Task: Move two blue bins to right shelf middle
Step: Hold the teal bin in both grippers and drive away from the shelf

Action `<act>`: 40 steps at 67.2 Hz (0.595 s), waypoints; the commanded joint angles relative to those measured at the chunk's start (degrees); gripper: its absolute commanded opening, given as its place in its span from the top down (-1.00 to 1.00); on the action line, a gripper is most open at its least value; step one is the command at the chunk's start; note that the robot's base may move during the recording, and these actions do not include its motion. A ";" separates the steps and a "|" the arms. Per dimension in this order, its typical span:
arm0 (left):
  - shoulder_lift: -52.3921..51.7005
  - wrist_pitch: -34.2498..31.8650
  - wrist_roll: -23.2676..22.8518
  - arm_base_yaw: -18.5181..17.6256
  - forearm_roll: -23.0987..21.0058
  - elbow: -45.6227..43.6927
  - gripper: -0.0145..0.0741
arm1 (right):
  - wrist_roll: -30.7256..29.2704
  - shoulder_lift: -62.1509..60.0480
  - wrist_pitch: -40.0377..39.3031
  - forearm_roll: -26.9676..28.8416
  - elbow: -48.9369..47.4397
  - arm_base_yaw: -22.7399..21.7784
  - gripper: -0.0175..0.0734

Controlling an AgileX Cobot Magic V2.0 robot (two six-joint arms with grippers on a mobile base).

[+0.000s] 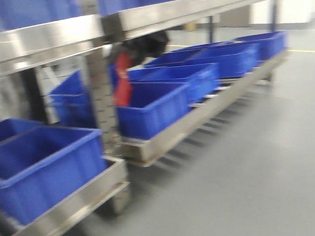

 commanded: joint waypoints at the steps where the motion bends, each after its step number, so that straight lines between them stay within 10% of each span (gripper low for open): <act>1: -1.55 -3.59 1.56 -0.82 -8.65 -1.26 0.92 | -0.09 -0.55 -5.56 2.98 -0.87 0.41 0.97; 40: -1.55 -6.17 1.56 -0.82 -7.83 -1.26 0.92 | -0.09 -0.55 -5.56 2.98 -0.87 0.41 0.97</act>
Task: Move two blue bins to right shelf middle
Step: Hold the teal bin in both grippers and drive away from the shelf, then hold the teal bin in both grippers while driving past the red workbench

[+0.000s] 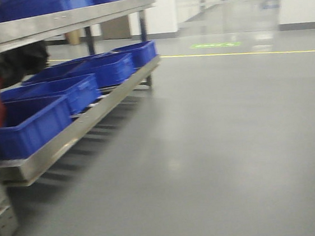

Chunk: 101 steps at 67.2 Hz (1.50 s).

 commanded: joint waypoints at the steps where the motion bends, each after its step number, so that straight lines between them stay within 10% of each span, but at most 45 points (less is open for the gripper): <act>1: -1.55 -4.86 1.56 -0.82 -7.58 -1.26 0.92 | -0.17 -0.55 -5.56 3.31 -0.87 0.41 0.97; 101: -1.55 -4.97 1.56 -0.82 -7.58 -1.26 0.92 | -0.17 -0.55 -5.56 3.31 -0.87 0.41 0.97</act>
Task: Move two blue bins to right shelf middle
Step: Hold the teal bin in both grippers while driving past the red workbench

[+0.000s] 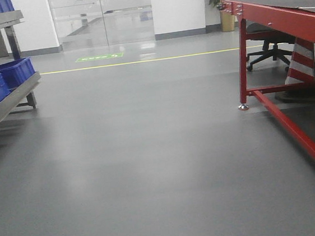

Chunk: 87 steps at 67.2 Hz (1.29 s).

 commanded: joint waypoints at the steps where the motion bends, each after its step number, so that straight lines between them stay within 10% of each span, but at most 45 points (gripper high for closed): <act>1: -1.55 -4.86 1.56 -0.82 -7.58 -1.26 0.92 | -0.32 -0.55 -5.56 3.31 -0.87 0.41 0.97; 87: -1.55 -5.08 1.56 -0.82 -7.46 -1.26 0.92 | -0.32 -0.55 -5.56 3.31 -0.87 0.41 0.97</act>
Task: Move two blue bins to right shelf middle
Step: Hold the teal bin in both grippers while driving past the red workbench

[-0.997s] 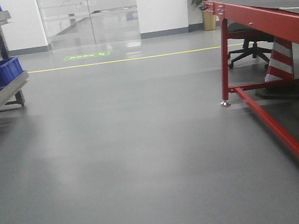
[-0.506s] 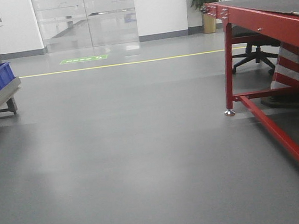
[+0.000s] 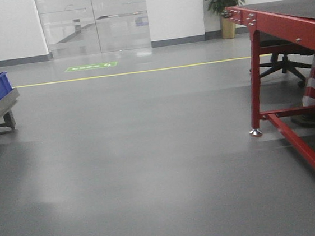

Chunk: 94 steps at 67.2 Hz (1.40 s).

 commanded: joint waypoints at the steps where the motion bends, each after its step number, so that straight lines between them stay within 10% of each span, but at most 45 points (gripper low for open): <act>1: -1.55 -4.75 1.56 -0.82 -7.57 -1.26 0.92 | -0.32 -0.55 -5.56 3.31 -0.87 0.41 0.97; 94: -1.55 -25.22 1.56 -0.82 -7.44 -1.26 0.92 | -0.32 -0.55 -8.34 3.31 -0.87 0.41 0.97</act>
